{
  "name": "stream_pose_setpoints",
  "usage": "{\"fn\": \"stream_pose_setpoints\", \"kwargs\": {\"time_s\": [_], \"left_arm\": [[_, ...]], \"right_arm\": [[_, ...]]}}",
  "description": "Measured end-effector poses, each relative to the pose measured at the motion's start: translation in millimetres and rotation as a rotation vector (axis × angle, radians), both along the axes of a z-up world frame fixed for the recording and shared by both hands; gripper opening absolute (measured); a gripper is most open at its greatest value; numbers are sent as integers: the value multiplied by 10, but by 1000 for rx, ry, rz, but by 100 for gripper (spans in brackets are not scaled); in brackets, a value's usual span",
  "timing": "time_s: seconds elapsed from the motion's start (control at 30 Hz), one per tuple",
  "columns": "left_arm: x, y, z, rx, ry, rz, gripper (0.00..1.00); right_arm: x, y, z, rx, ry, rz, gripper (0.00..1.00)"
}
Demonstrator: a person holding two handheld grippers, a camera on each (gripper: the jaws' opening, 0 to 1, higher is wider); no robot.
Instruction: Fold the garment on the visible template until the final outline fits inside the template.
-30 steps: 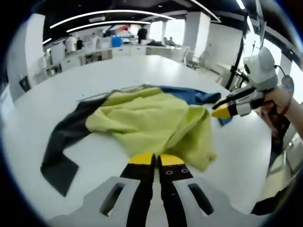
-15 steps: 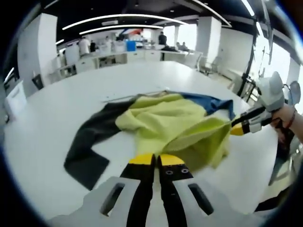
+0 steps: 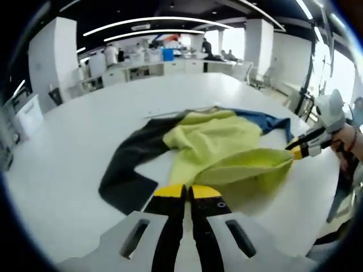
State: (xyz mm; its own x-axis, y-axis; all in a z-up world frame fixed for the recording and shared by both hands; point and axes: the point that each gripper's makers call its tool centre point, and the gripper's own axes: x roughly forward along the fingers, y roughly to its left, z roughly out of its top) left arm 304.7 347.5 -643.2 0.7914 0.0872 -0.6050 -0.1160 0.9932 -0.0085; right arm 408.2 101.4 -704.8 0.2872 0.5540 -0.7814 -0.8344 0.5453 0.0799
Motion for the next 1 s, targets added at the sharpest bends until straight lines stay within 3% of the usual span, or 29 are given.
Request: {"fn": "stream_pose_setpoints", "kwargs": {"time_s": [0.3,0.6,0.73,1.0], "left_arm": [[-114,127,-50,30,18,10,0],[-174,166,-127,20,38,8,0],[-179,147,-149,10,39,0,0],[-235,104,-192,1,52,-13,0]], "right_arm": [[-166,92,-71,3,40,22,10],[-278,33,-233,-61,87,4,9],[-306,18,-280,-74,102,2,0],[-307,-3,-289,-75,115,-19,5]]}}
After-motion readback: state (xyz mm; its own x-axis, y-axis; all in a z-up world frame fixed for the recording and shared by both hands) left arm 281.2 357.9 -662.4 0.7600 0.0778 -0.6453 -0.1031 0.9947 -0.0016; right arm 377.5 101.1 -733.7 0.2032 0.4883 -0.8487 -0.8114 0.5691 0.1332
